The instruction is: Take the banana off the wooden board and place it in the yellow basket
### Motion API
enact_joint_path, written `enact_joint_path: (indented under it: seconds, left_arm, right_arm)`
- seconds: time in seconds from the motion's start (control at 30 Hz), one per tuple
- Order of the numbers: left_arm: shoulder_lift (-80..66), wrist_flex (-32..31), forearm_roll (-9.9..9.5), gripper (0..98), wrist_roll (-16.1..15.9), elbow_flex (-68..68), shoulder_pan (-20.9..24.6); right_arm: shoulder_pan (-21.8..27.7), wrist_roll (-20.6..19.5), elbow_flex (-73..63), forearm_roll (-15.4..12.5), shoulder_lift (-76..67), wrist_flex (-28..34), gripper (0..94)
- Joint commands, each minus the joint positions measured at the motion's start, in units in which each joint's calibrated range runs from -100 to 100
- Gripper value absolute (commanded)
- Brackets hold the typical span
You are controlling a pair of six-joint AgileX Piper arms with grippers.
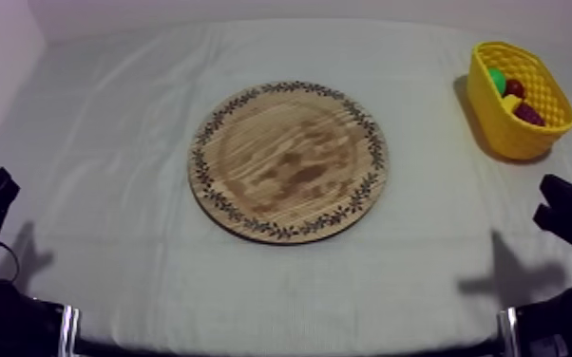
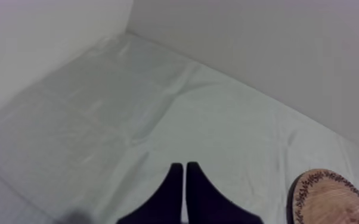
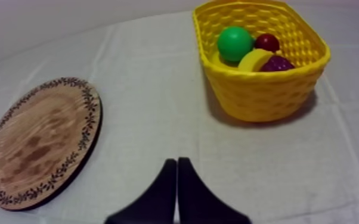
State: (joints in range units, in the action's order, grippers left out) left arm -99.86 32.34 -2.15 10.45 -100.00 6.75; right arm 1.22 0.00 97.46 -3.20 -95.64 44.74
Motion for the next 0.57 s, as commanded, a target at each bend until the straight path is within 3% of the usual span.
enact_joint_path:
  seconds: [0.0, 0.1, 0.23, 0.53]
  left_arm:
    - [0.0, 0.0, 0.03, 0.1, 0.0, 0.0, 0.0]
    - [0.0, 0.0, 0.03, 0.1, 0.0, 0.0, 0.0]
    - [0.0, 0.0, 0.03, 0.1, 0.0, 0.0, 0.0]
    - [0.0, 0.0, 0.03, 0.1, 0.0, 0.0, 0.0]
  right_arm:
    - [-0.1, 0.9, 0.6, 1.0, 0.0, -1.6, 1.0]
    - [0.3, 4.9, 1.7, 1.6, 0.0, -6.9, 0.6]
    - [0.5, 9.7, 2.2, 1.7, 0.0, -8.3, 0.4]
    - [0.5, 10.5, 2.3, 1.8, 0.0, -8.7, 0.3]
